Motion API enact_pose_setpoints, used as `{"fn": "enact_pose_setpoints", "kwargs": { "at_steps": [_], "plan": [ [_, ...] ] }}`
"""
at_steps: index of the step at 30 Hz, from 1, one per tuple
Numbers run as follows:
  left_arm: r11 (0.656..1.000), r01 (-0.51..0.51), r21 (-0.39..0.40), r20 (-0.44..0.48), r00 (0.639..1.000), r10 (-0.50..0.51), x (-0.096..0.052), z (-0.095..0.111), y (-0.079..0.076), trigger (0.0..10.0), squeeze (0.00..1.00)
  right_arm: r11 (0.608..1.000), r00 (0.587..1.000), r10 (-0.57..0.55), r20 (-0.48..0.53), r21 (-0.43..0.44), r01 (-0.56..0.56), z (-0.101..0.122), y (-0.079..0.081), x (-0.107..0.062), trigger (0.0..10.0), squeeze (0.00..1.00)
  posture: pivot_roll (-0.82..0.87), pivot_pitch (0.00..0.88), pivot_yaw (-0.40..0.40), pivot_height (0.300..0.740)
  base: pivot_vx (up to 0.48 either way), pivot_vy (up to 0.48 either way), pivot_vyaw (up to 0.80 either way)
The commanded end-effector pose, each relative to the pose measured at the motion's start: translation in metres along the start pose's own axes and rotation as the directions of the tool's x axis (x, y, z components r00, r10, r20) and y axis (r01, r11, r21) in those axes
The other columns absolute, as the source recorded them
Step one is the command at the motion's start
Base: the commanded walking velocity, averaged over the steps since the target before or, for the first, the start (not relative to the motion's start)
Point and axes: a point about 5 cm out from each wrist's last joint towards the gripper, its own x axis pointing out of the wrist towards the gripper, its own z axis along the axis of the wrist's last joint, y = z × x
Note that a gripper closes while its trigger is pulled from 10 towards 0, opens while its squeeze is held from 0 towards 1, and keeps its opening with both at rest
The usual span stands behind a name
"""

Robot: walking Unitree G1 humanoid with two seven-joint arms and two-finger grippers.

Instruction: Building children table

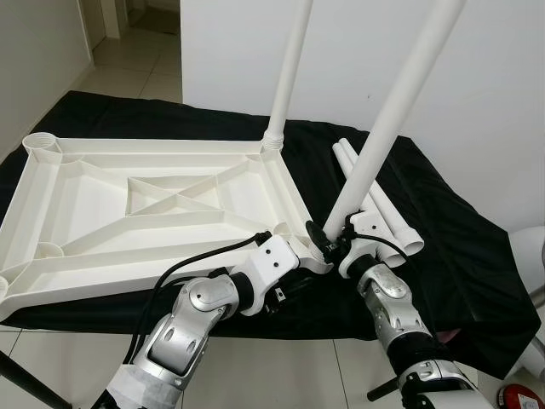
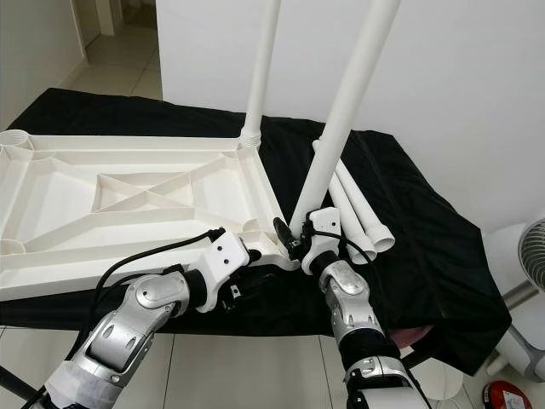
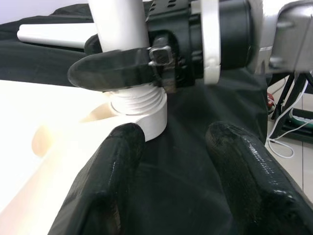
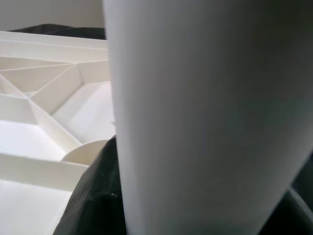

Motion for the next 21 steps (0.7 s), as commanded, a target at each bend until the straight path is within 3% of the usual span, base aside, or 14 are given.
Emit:
{"fn": "enact_pose_setpoints", "kwargs": {
  "at_steps": [1,8,11,12,16,19,21],
  "plan": [
    [0.999,-0.038,0.009,0.003,0.999,0.038,0.004,0.001,-0.002,10.0,0.00,0.994,0.983,-0.112,-0.144,-0.029,0.109,-0.024,-0.002,-0.010,10.0,0.00,0.05,0.000,-0.153,0.740,0.000,0.000,0.00],
    [1.000,-0.029,0.006,0.006,1.000,0.029,0.006,0.001,-0.004,10.0,0.00,0.944,0.931,-0.328,-0.164,-0.019,0.329,-0.021,0.005,-0.014,10.0,0.00,0.05,0.000,-0.157,0.740,0.000,0.000,0.00],
    [1.000,-0.028,0.006,0.007,1.000,0.028,0.006,0.001,-0.005,10.0,0.00,0.934,0.920,-0.353,-0.169,-0.014,0.356,-0.021,0.007,-0.014,10.0,0.00,0.05,0.000,-0.160,0.740,0.000,0.000,0.00],
    [1.000,-0.026,0.005,0.009,1.000,0.026,0.007,0.001,-0.005,10.0,0.00,0.903,0.887,-0.425,-0.181,-0.010,0.430,-0.021,0.013,-0.017,10.0,0.00,0.05,0.000,-0.164,0.740,0.000,0.000,0.00],
    [1.000,-0.026,0.005,0.010,1.000,0.026,0.007,0.001,-0.005,10.0,0.00,0.892,0.876,-0.446,-0.184,-0.007,0.452,-0.021,0.015,-0.018,10.0,0.00,0.05,0.000,-0.166,0.740,0.000,0.000,0.00],
    [1.000,-0.027,0.003,0.012,1.000,0.027,0.008,0.001,-0.007,10.0,0.00,0.891,0.880,-0.441,-0.178,0.029,0.453,-0.017,0.025,-0.019,10.0,0.00,0.05,0.000,-0.171,0.740,0.000,0.000,0.00],
    [1.000,-0.027,0.003,0.011,1.000,0.027,0.007,0.001,-0.007,10.0,0.00,0.884,0.874,-0.455,-0.171,0.030,0.466,-0.014,0.022,-0.019,10.0,0.00,0.05,0.000,-0.173,0.740,0.000,0.000,0.00]
  ]
}}
